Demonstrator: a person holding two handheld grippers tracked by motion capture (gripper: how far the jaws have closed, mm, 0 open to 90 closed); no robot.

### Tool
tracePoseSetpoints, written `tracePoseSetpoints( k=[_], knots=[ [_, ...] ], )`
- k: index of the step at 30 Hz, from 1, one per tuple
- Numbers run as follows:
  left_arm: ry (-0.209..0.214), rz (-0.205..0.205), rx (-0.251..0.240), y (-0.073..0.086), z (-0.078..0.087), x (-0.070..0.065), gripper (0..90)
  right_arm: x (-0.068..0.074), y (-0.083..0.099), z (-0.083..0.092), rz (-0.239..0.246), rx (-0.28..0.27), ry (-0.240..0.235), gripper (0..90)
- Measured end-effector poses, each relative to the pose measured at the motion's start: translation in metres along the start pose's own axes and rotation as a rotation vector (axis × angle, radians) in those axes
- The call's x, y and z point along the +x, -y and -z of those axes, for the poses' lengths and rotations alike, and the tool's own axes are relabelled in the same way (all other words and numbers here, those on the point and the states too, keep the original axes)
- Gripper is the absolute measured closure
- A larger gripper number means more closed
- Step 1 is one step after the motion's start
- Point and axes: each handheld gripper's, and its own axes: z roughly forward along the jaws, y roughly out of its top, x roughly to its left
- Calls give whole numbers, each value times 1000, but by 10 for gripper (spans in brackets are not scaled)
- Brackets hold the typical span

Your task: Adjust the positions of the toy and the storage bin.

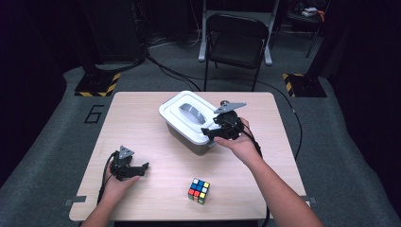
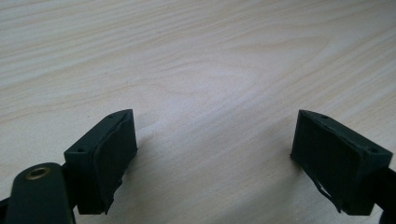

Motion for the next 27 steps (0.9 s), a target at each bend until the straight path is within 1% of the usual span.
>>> tracePoseSetpoints(
  k=[1,3,5,6,8,11,12,16,17,18,19,21,22,23,25,27],
  knots=[
    [0,0,0,0,0,0,138,0,-2,-3,-5,0,6,353],
    [0,0,0,0,0,0,138,-1,-6,-10,9,-3,11,353],
    [0,0,0,0,0,0,138,-1,-9,-17,-1,-2,15,353],
    [0,0,0,0,0,0,138,-3,-10,-21,4,-3,18,353],
    [0,0,0,0,0,0,138,-3,-11,-29,-7,4,22,355],
    [0,0,0,0,0,0,138,-5,-14,-39,5,12,36,356],
    [0,0,0,0,0,0,138,-4,-15,-41,2,13,41,358],
    [0,0,0,0,0,0,138,-8,-21,-49,12,7,55,358],
    [0,0,0,0,0,0,138,-7,-22,-50,-1,16,56,357],
    [0,0,0,0,0,0,138,-8,-23,-52,3,10,60,361],
    [0,0,0,0,0,0,138,-10,-23,-54,8,1,56,366],
    [0,0,1,0,0,0,138,-12,-23,-59,-14,8,57,368],
    [0,0,1,0,0,0,138,-13,-22,-62,-9,11,60,368],
    [0,0,1,0,0,0,138,-13,-22,-64,-15,22,63,370],
    [0,0,1,0,0,0,138,-14,-22,-67,-13,19,68,376],
    [1,0,1,0,0,0,138,-15,-22,-69,-11,14,69,402]
  ],
)
